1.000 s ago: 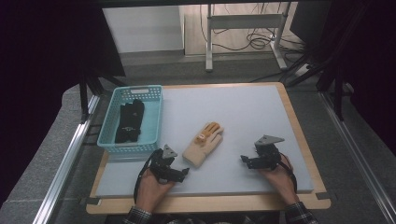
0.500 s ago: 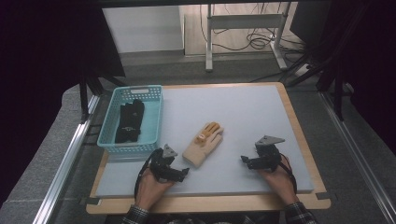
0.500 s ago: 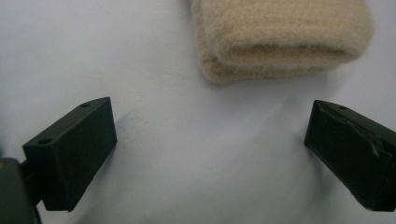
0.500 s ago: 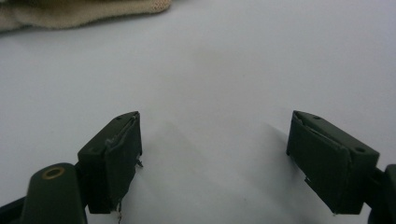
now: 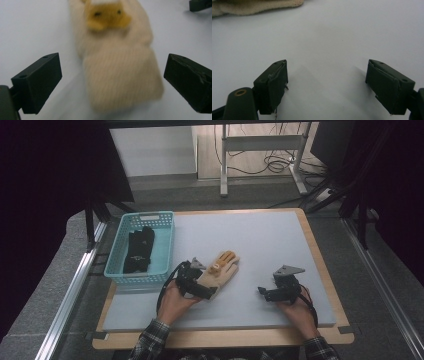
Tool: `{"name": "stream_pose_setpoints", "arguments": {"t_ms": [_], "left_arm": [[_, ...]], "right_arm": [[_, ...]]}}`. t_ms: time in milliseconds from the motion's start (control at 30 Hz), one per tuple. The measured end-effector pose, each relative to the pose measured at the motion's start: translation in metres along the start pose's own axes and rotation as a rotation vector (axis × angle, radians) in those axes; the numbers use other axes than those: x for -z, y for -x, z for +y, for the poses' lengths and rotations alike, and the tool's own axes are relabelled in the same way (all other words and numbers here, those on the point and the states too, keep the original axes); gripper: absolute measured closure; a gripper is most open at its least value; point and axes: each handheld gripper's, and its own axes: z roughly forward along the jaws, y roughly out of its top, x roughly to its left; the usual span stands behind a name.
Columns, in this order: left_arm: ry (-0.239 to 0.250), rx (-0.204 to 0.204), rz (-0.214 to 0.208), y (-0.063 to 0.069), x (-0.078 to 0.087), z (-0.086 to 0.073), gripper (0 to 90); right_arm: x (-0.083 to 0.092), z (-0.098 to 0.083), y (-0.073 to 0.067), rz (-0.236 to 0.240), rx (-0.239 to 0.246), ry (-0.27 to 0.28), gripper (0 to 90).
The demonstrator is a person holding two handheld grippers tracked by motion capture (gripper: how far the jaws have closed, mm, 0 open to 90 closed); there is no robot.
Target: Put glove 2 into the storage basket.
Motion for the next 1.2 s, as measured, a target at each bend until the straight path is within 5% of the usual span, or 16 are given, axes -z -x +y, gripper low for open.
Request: {"name": "stream_pose_setpoints", "arguments": {"t_ms": [200,400,533,633,867,1200], "left_arm": [[-0.047,0.005,0.012,-0.004,-0.024,0.027,2.2],[-0.118,0.054,-0.053,-0.011,-0.051,0.033,1.9],[-0.151,-0.027,0.019,0.000,-0.054,0.032,2.2],[-0.150,-0.045,0.044,0.004,-0.051,0.032,10.3],[-0.144,-0.042,0.043,0.000,-0.044,0.034,44.4],[-0.136,-0.024,0.030,-0.003,-0.040,0.036,55.3]], "right_arm": [[0.000,0.000,0.000,0.000,0.000,0.000,17.7],[0.000,0.000,0.000,0.001,-0.001,0.000,17.7],[0.000,0.000,0.000,0.001,-0.001,0.001,17.6],[0.000,0.000,0.000,0.001,0.000,0.000,17.6],[0.000,0.000,0.000,0.001,-0.001,-0.002,17.6],[0.000,0.000,0.000,0.001,-0.001,-0.001,17.6]]}}
